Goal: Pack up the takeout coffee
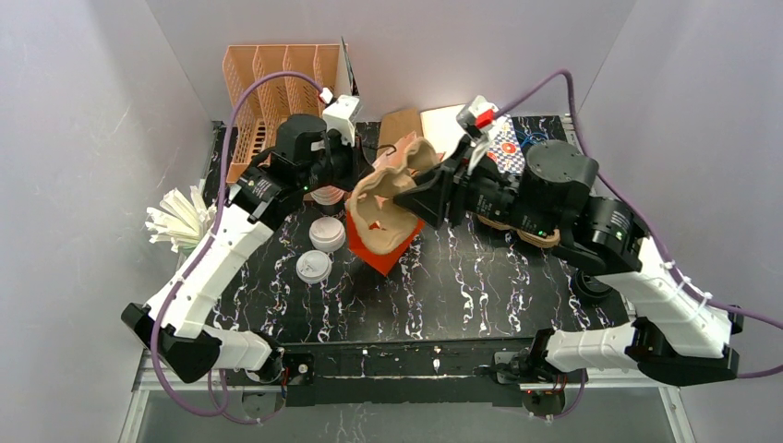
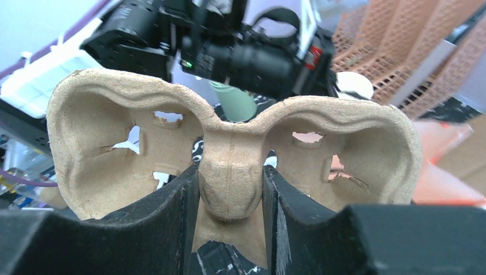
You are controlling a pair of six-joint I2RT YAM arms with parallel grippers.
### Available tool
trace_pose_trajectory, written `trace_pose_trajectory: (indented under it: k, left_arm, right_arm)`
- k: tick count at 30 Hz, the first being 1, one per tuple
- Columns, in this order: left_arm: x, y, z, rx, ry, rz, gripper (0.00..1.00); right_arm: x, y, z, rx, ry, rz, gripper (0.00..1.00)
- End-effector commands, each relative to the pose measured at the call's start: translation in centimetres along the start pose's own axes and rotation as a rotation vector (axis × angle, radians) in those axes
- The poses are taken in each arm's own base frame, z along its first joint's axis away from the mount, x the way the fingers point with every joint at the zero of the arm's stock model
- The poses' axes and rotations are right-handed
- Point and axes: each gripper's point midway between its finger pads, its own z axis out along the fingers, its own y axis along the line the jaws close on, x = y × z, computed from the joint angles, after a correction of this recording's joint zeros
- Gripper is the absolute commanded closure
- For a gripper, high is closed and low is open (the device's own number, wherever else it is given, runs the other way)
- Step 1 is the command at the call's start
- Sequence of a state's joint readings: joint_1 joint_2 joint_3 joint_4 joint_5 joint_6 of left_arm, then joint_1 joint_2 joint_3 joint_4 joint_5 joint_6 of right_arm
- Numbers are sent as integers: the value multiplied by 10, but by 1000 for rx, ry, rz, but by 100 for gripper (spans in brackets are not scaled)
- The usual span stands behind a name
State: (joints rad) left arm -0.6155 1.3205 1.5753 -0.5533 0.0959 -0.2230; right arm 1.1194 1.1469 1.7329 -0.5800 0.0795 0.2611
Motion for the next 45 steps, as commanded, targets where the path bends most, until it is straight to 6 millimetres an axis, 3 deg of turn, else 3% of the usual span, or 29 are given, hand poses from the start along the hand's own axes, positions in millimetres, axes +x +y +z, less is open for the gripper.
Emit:
trace_pose_trajectory:
  k: [1,7,13,20,26,31,36,42,45]
  left_arm:
    - [33,-3,1,41,105,8,100]
    - [50,9,7,-14,146,-4,100]
    - [58,2,9,29,171,-13,100]
    - [64,-17,3,142,191,-25,100]
    - [68,-19,-1,158,188,-26,100]
    - [69,-16,-4,144,174,-17,100]
    - [70,1,3,63,142,3,100]
    - [72,-7,4,118,117,23,100]
    - [70,-2,4,91,109,18,100]
  right_arm:
    - [-35,32,6,-158,-80,-33,55]
    - [-44,44,3,-212,-107,-15,55]
    - [-56,32,-10,-149,-182,-5,58]
    - [-22,28,27,-154,-88,-21,58]
    - [5,33,53,-235,51,14,58]
    - [10,-11,49,-369,123,212,61]
    - [18,-33,36,-396,108,289,62]
    - [36,-58,41,-408,152,385,63]
    - [39,-61,39,-443,161,412,63]
